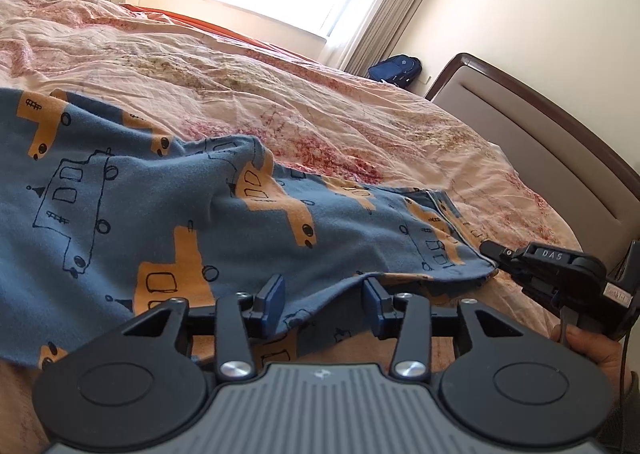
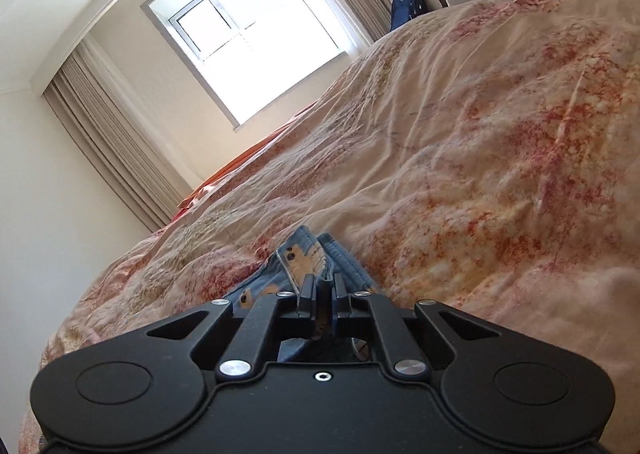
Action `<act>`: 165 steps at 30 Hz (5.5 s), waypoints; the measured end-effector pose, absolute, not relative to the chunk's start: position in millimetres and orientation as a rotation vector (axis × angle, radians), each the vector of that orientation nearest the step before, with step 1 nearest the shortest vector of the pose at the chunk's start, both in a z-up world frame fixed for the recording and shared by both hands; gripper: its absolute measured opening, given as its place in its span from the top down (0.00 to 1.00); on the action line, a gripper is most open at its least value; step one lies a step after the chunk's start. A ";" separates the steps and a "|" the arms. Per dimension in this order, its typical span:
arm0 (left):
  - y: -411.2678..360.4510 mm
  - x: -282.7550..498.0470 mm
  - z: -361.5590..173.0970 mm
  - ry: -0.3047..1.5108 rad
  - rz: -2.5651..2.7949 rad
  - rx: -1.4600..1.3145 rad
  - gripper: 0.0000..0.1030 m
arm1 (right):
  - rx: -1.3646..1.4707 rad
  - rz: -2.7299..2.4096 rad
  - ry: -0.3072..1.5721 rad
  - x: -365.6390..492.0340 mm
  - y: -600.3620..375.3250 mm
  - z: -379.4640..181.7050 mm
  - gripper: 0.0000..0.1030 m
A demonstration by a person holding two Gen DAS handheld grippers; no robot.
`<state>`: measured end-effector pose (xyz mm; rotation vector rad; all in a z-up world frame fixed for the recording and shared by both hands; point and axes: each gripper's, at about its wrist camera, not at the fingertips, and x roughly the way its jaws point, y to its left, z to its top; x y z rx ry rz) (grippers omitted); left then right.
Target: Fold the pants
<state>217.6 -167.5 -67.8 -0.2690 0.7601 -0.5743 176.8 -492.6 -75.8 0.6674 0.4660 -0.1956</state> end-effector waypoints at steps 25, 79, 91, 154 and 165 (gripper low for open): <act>-133.5 208.1 -61.6 0.589 -0.415 -0.455 0.03 | 0.486 -0.123 0.569 186.8 -486.2 -95.1 0.79; 168.9 227.5 -80.8 0.461 0.130 -0.497 0.01 | 0.124 0.318 0.534 239.0 -208.4 -70.4 0.01; 167.0 227.0 -78.5 0.478 0.154 -0.560 0.83 | 0.110 0.315 0.555 240.0 -195.6 -79.4 0.01; 35.0 252.1 -92.6 0.516 -0.059 -0.022 0.01 | -0.057 0.730 0.679 414.9 -146.2 -71.9 0.99; 33.3 246.8 -74.3 0.560 -0.043 -0.078 0.01 | -0.078 0.593 0.613 401.7 -151.2 -72.8 0.57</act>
